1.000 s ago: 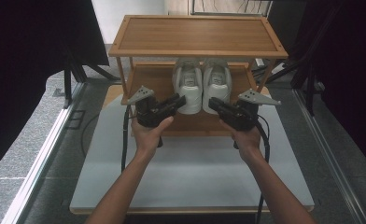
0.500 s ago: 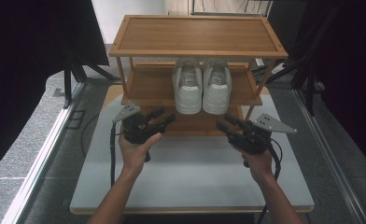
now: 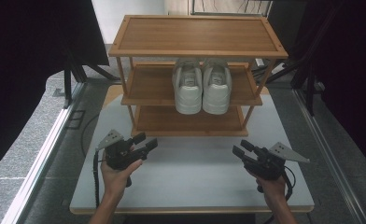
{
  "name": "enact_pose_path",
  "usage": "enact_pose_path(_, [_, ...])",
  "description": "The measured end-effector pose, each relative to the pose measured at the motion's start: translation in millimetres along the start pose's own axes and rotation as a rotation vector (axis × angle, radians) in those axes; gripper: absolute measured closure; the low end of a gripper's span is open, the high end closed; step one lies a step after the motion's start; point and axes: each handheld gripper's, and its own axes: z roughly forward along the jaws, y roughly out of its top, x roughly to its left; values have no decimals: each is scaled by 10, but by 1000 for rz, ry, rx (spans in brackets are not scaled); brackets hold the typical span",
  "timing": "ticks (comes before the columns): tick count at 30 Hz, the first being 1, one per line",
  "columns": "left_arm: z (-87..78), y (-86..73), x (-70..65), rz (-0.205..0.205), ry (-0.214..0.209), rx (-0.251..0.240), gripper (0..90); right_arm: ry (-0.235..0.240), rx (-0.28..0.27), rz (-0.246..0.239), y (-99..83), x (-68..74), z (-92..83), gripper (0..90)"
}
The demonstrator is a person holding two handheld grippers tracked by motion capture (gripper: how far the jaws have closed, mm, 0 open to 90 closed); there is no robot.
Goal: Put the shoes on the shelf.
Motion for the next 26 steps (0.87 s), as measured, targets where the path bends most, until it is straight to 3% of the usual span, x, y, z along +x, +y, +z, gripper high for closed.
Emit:
enact_pose_path(8, [-64,-210,222,-43,47,43,381,-64,56,50,-246,-210,-72,519])
enact_pose_path(20, [-40,-278,243,-64,39,64,372,-67,22,55,-233,-226,-126,488])
enact_pose_path(26, [-28,-324,283,-75,47,76,366,-98,50,66,-283,-275,-145,408])
